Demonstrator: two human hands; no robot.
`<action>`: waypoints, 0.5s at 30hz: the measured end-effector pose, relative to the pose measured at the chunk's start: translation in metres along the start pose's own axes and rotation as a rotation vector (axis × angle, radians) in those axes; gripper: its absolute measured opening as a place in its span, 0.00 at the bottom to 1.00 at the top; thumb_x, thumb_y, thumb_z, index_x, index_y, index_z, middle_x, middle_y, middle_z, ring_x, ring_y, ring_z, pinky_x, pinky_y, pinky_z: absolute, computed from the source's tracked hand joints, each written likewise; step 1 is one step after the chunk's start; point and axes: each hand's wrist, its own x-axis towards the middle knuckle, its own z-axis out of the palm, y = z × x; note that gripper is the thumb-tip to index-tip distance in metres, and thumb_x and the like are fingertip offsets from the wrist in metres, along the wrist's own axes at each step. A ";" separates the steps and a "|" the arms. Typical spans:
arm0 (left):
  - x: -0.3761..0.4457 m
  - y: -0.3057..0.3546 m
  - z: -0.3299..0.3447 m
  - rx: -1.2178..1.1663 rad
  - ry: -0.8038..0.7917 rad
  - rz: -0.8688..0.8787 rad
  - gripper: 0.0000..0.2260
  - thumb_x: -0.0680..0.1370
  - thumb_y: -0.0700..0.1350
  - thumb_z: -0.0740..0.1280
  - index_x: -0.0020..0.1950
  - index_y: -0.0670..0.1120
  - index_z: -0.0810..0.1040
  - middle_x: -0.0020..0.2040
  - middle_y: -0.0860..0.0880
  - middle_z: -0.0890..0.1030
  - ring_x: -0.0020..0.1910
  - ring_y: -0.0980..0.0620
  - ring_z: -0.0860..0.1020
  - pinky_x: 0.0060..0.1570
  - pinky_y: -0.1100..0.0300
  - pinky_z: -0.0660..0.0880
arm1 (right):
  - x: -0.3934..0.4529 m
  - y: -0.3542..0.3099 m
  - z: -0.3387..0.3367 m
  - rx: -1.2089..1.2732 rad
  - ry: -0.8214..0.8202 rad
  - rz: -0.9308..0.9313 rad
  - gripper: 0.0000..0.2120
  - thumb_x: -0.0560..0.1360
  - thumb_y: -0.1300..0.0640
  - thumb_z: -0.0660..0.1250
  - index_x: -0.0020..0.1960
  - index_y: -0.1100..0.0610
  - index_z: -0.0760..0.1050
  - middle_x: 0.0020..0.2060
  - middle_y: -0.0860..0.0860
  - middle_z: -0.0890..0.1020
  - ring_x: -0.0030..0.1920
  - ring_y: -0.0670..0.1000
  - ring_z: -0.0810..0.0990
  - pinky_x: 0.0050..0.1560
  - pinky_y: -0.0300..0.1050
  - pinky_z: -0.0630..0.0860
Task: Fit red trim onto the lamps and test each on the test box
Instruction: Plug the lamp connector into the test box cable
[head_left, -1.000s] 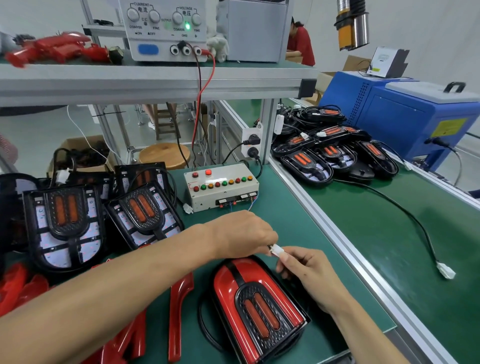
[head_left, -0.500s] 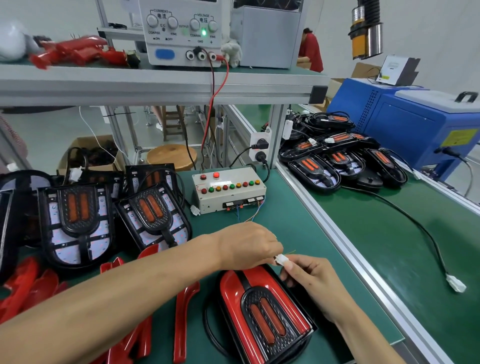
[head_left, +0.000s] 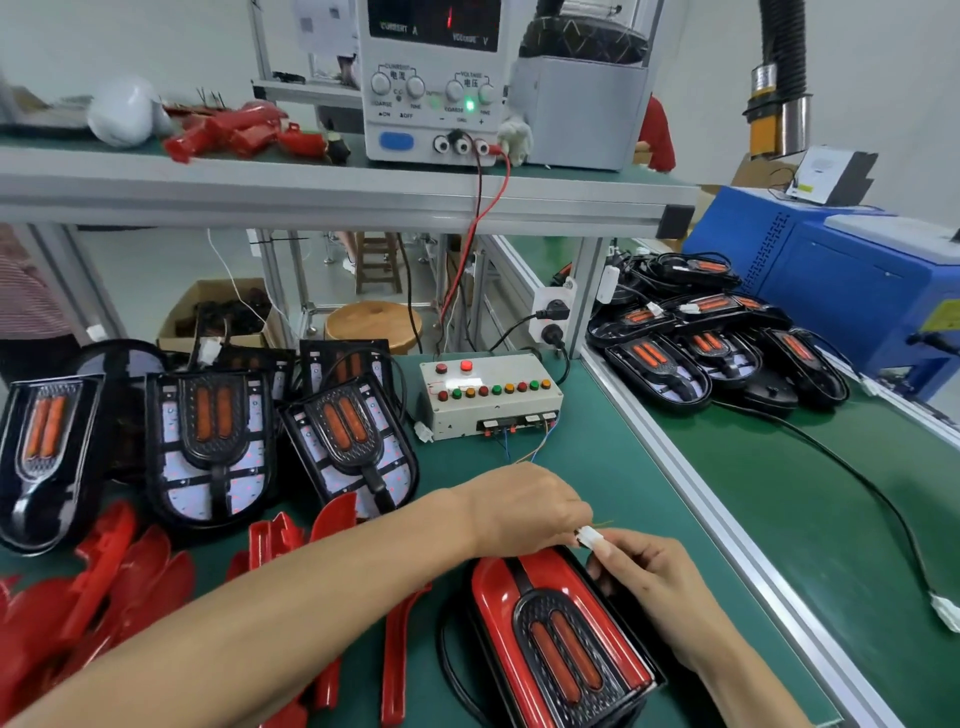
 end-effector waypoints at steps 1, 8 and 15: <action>0.001 0.000 0.001 0.017 -0.019 -0.012 0.09 0.83 0.44 0.66 0.52 0.38 0.80 0.45 0.41 0.82 0.47 0.38 0.80 0.48 0.41 0.75 | 0.000 0.000 0.000 0.004 0.003 0.004 0.14 0.78 0.44 0.67 0.44 0.52 0.86 0.32 0.48 0.81 0.32 0.45 0.75 0.34 0.34 0.70; -0.011 -0.021 -0.010 0.000 -0.062 -0.175 0.23 0.83 0.58 0.63 0.75 0.49 0.73 0.66 0.48 0.79 0.65 0.47 0.76 0.60 0.49 0.74 | 0.002 0.001 0.006 0.040 0.019 0.036 0.10 0.78 0.48 0.70 0.55 0.47 0.86 0.37 0.51 0.84 0.34 0.47 0.78 0.35 0.37 0.74; -0.040 -0.058 -0.020 0.000 0.145 -0.893 0.12 0.83 0.41 0.60 0.64 0.41 0.75 0.65 0.43 0.70 0.67 0.42 0.69 0.64 0.49 0.73 | -0.003 0.010 0.015 -0.098 0.363 0.017 0.13 0.76 0.55 0.75 0.60 0.46 0.82 0.48 0.44 0.87 0.50 0.42 0.85 0.56 0.39 0.77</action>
